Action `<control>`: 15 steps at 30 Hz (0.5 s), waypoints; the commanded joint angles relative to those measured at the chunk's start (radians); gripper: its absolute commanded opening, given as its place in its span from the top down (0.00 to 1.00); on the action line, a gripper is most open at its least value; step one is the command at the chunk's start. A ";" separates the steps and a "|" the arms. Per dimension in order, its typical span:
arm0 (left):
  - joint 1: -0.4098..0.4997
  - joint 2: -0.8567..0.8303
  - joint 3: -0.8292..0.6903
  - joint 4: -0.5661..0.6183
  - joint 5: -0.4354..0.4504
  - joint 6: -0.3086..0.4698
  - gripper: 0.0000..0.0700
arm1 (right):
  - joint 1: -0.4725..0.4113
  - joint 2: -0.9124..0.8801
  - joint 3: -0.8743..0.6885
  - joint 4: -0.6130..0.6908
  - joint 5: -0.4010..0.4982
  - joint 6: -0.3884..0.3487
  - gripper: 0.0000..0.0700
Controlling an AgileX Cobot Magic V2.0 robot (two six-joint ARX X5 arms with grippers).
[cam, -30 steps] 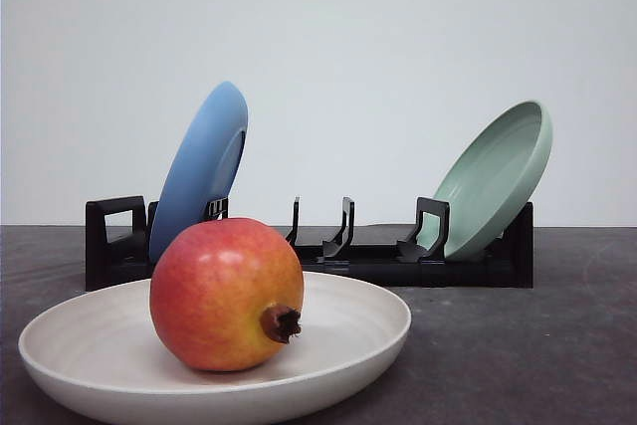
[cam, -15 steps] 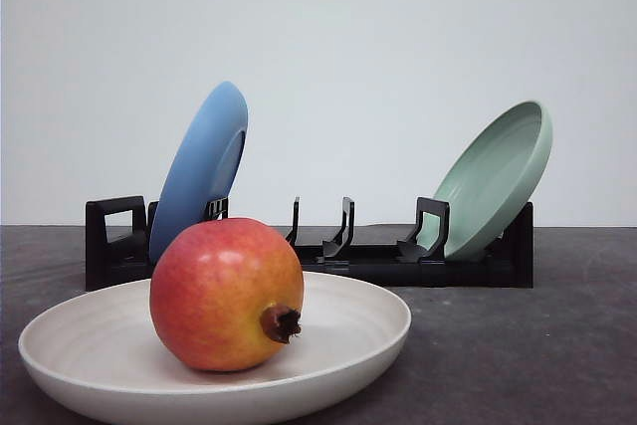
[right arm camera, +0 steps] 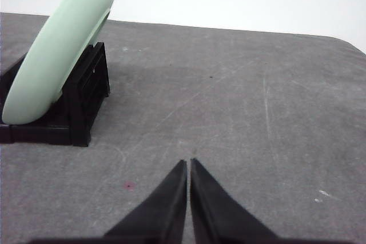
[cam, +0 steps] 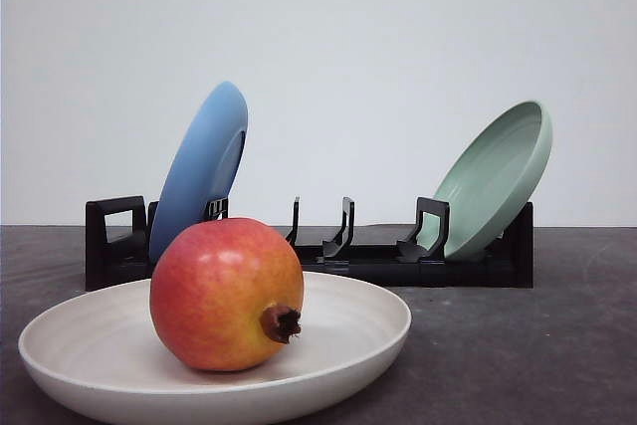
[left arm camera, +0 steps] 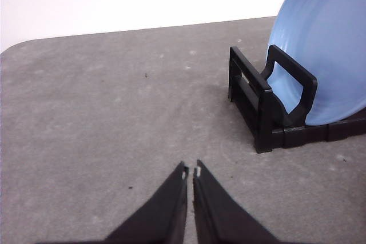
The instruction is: Place pomegranate in white plate
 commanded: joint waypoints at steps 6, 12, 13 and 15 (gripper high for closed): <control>0.000 -0.002 -0.013 0.000 -0.004 0.000 1.00 | -0.001 -0.002 -0.004 0.012 0.003 0.017 1.00; 0.000 -0.002 -0.013 0.000 -0.004 0.000 1.00 | -0.001 -0.002 -0.004 0.012 0.003 0.017 1.00; 0.000 -0.002 -0.013 0.000 -0.004 0.000 1.00 | -0.001 -0.002 -0.004 0.012 0.003 0.017 0.99; 0.000 -0.002 -0.013 0.000 -0.004 0.000 1.00 | -0.001 -0.002 -0.004 0.012 0.003 0.017 1.00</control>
